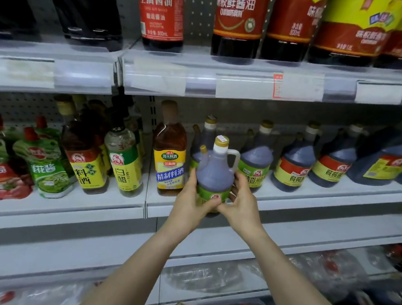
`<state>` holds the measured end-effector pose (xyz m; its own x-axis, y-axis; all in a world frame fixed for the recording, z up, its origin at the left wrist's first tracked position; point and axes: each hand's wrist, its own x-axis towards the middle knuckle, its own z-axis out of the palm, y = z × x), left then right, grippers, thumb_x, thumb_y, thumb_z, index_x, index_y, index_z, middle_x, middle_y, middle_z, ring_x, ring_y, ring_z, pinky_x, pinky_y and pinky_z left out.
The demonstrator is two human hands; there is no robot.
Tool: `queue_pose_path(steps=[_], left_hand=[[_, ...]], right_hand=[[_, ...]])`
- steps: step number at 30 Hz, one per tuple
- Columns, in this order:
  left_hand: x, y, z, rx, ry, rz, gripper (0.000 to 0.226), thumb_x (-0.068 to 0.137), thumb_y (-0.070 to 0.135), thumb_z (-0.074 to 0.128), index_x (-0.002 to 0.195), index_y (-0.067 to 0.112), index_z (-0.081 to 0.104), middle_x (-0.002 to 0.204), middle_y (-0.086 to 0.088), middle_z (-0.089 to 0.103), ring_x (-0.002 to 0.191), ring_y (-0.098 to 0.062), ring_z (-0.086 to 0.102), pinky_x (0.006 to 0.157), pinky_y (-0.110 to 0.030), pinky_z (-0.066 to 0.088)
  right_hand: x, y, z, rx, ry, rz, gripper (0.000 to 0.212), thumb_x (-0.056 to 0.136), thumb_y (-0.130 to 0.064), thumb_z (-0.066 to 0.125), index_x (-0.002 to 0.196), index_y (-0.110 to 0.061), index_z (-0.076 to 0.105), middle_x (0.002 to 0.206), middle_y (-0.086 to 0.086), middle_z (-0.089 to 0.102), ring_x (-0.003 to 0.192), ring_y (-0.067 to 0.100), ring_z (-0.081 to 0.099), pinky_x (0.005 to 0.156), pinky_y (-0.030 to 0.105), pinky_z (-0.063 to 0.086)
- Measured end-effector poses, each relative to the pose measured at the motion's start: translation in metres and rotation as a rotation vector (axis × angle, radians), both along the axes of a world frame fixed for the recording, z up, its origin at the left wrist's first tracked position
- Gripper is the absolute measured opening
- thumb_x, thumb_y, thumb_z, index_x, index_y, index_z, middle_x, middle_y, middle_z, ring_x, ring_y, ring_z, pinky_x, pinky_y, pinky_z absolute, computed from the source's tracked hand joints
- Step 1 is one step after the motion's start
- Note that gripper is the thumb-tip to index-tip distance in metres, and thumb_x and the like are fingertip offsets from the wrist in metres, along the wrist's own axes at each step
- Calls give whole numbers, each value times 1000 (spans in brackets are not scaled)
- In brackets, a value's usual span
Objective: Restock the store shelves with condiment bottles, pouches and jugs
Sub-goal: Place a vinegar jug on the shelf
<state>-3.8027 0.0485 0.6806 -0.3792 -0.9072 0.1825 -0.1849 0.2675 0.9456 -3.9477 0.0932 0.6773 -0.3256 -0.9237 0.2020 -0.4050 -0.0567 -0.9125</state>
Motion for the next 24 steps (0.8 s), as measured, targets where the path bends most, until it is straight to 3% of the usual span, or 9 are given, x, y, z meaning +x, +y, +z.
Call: queue_pose_path(steps=[3, 7, 13, 19, 24], left_hand=[[-4, -3, 0, 3, 13, -17, 90, 81, 18, 81, 152, 18, 26, 140, 2, 51, 129, -4, 49, 107, -26, 43], [-5, -12, 2, 125, 44, -76, 99, 82, 17, 80, 156, 19, 15, 150, -3, 42, 135, -13, 46, 113, -39, 42], [-4, -25, -5, 246, 116, -182, 100, 79, 12, 81, 154, 28, 18, 139, 10, 54, 117, 4, 58, 87, -15, 52], [-7, -36, -6, 238, 108, -191, 98, 77, 17, 83, 153, 30, 24, 134, 17, 57, 117, 5, 58, 87, -14, 51], [-10, -41, -5, 263, 108, -193, 104, 70, 33, 83, 153, 31, 21, 126, 26, 59, 114, 7, 59, 87, -14, 51]], right_hand=[[-2, -1, 0, 6, 2, 17, 74, 60, -39, 77, 121, -57, 39, 121, -28, 60, 114, -1, 61, 91, 24, 54], [-9, -4, 1, 18, 13, 47, 73, 69, -30, 84, 124, -52, 42, 126, -18, 62, 117, 5, 63, 90, 22, 55], [-17, -6, 3, 70, 16, 84, 77, 77, -19, 86, 127, -51, 38, 128, -18, 59, 116, 6, 62, 90, 18, 54], [-17, -13, 4, 71, 2, 66, 80, 78, -16, 86, 136, -42, 37, 138, -10, 59, 123, 12, 60, 100, 31, 54], [-17, -21, 4, 90, -26, 60, 80, 79, -19, 85, 138, -43, 37, 139, -13, 56, 123, 9, 58, 100, 28, 53]])
